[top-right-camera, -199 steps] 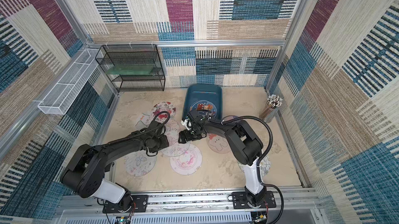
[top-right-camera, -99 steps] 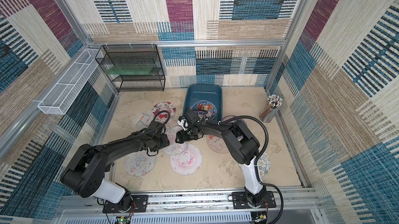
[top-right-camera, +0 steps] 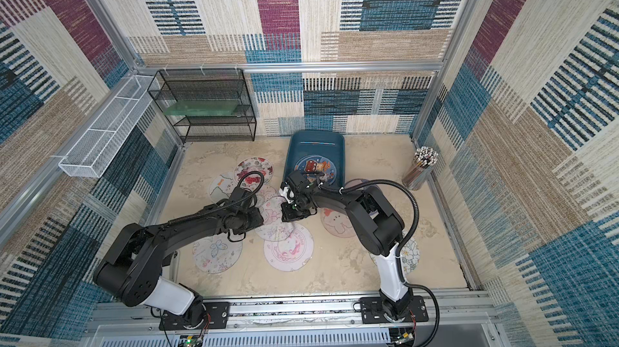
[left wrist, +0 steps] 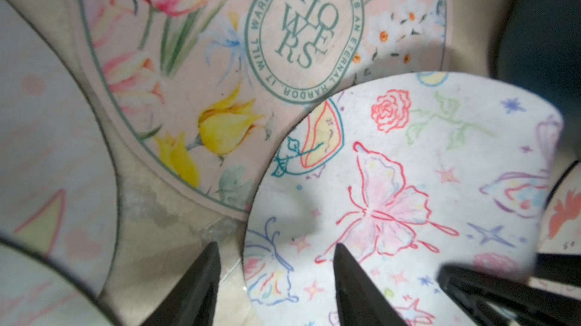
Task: Put the coasters into the storage box
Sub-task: Pick up the coaster from the center of the board, then place the coaster in the storage box.
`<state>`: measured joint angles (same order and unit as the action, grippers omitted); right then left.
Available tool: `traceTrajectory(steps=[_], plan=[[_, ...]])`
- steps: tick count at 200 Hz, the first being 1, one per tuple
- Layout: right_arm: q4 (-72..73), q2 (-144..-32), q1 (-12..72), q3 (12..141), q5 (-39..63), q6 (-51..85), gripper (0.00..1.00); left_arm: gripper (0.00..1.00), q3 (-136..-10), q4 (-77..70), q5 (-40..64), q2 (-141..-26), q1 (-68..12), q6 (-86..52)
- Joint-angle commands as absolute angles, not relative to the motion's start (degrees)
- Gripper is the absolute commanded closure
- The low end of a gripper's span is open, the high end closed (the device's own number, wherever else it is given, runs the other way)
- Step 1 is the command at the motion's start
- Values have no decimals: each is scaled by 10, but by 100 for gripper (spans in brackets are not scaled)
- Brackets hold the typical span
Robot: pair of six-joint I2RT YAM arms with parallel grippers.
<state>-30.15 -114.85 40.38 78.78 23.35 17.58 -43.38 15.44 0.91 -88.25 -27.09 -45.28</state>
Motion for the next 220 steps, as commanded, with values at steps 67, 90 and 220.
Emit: traceTrajectory(steps=[67, 90, 220], plan=[[-436, -1089, 389, 907, 214, 164, 87, 31, -431, 249, 42, -832, -263, -462], [-479, -1069, 368, 953, 212, 156, 87, 27, -432, 257, 40, -809, -261, -463], [-472, -1222, 196, 1146, 268, 133, 86, 24, -463, 278, 49, -797, -261, -455]])
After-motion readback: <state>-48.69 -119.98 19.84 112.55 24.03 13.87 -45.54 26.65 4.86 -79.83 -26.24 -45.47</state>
